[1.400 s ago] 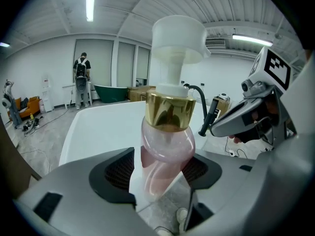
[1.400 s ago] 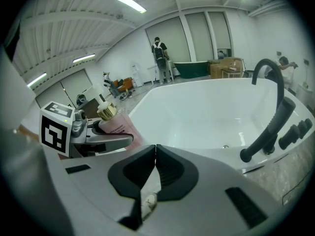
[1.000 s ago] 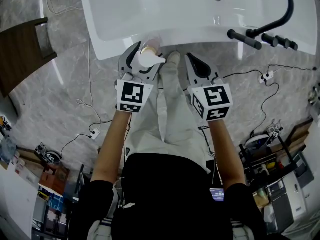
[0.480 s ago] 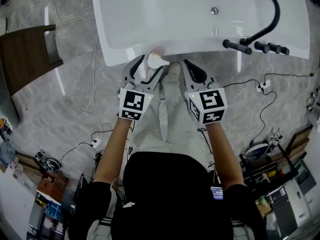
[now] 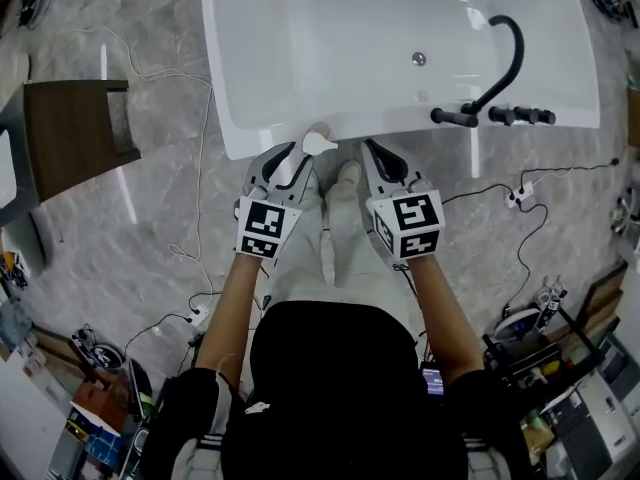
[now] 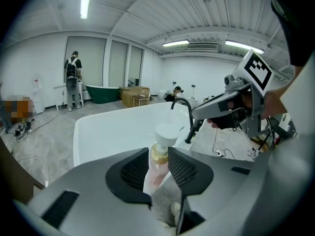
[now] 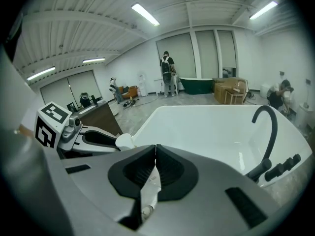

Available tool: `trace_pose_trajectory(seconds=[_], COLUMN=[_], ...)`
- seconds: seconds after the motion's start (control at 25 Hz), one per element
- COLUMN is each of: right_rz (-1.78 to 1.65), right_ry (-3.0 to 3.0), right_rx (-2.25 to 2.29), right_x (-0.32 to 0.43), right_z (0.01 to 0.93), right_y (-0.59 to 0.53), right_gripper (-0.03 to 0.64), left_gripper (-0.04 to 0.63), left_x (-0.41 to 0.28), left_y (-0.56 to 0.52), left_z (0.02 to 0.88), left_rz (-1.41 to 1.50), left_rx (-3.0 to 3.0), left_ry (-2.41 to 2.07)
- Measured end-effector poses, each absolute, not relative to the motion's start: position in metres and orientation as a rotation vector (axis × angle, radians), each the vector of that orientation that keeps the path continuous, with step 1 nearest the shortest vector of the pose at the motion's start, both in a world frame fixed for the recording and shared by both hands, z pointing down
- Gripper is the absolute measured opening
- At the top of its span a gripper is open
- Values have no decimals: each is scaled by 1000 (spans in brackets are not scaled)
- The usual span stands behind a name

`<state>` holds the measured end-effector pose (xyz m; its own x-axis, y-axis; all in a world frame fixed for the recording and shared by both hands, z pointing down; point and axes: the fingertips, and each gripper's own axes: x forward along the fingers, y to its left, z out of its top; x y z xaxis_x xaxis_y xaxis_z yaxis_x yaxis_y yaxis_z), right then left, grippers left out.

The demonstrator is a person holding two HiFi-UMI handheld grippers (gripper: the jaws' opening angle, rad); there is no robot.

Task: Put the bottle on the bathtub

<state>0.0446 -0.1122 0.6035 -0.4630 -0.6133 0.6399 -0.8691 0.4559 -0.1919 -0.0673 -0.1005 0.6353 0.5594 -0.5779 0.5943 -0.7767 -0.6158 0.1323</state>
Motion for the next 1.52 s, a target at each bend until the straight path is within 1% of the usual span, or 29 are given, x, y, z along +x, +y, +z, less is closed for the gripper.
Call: trace_pose_trajectory(seconds=[0.2, 0.4, 0.56, 0.76, 1.04, 1.52], right_rz=[617, 552, 486, 387, 276, 93], right_ry=[-2262, -2305, -2340, -2377, -2410, -2519], right_rx=[1271, 1325, 1353, 1375, 1422, 1480], right_x=[46, 53, 52, 48, 58, 56], right_z=[567, 522, 484, 435, 383, 289], right_y=[-120, -137, -145, -149, -160, -168], right_gripper=[23, 23, 23, 23, 23, 23], left_gripper=[51, 18, 14, 14, 14, 14], left_x=[-86, -88, -86, -82, -72, -77], left_y=[-114, -133, -143, -148, -155, -157], left_z=[591, 530, 485, 435, 362, 261], left_rz=[654, 552, 508, 518, 404, 260], left_rx=[2422, 2466, 2501, 2546, 2614, 2714], left_ry=[-1223, -1297, -1327, -1336, -1432, -1500])
